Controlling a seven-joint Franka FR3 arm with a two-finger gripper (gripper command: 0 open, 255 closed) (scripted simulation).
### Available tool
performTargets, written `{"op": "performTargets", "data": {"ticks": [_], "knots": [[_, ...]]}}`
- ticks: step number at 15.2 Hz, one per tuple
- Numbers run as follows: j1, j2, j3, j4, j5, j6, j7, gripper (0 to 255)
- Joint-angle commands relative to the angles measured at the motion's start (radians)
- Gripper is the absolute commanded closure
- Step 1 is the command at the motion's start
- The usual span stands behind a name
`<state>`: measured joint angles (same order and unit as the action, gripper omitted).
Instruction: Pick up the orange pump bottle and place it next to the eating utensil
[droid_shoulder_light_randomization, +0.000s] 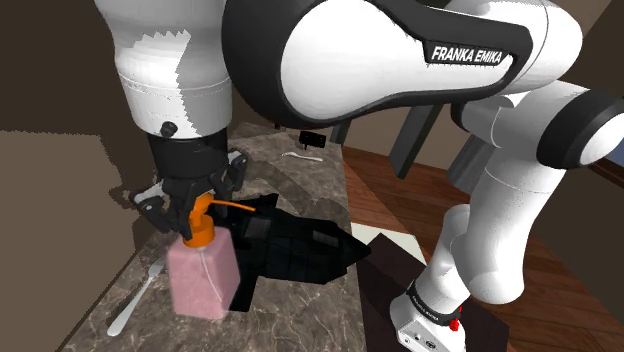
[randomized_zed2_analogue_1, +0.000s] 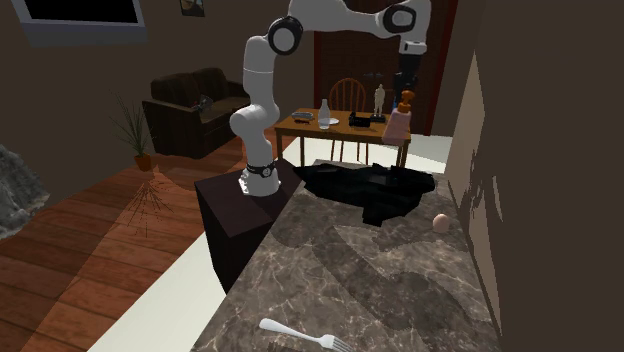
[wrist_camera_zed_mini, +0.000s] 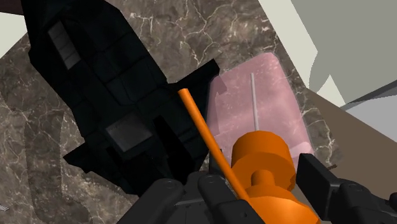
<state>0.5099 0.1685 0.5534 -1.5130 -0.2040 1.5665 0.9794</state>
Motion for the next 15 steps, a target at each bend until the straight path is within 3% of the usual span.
{"op": "performTargets", "data": {"ticks": [1,15], "knots": [[-0.003,-0.003,-0.001,-0.033,0.001,0.031,0.002,255],[-0.014,-0.002,-0.007,-0.22,-0.004,0.217,0.024,255]]}}
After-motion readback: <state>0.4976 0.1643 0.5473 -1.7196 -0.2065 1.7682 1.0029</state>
